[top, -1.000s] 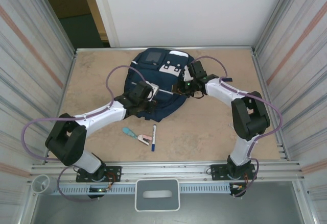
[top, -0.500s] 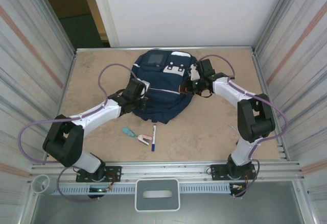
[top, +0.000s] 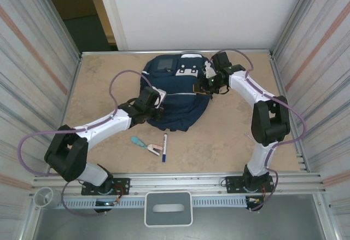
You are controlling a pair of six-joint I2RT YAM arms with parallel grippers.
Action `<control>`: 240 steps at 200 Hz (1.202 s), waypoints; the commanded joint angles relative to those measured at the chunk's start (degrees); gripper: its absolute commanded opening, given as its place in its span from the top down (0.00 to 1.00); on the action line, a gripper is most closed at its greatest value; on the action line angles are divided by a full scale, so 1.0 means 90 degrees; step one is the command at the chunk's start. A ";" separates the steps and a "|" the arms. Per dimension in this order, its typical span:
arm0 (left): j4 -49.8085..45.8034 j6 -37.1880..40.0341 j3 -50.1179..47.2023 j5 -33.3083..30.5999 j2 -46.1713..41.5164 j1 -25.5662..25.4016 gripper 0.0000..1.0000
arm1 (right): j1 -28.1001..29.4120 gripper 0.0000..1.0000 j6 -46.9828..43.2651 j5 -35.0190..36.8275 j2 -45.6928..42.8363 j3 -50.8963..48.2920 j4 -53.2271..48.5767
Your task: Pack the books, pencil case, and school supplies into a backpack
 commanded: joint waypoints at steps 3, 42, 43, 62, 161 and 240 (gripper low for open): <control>0.0243 -0.0268 0.0312 0.0520 0.0111 -0.0379 1.00 | 0.0048 0.65 -0.0014 0.0684 -0.0232 0.0317 -0.0063; 0.0329 -0.0438 0.0460 0.0523 0.0306 -0.0710 1.00 | 0.0181 0.46 0.0475 0.1820 -0.1778 -0.1702 0.0649; 0.0336 -0.0439 0.0459 0.0522 0.0309 -0.0710 1.00 | 0.0192 0.46 0.0499 0.1826 -0.1836 -0.1771 0.0691; 0.0328 -0.0413 0.0487 0.0511 0.0397 -0.0729 1.00 | 0.0281 0.40 0.0900 0.1924 -0.2346 -0.2696 0.1292; -0.0033 -0.0287 0.0244 -0.0397 0.0284 -0.0714 1.00 | 0.0970 0.57 0.1141 0.3414 -0.1462 -0.3298 0.1832; -0.0331 -0.0088 -0.0227 -0.0890 -0.0051 -0.0167 1.00 | 0.0582 0.83 0.0851 0.3708 -0.1427 -0.3506 0.1716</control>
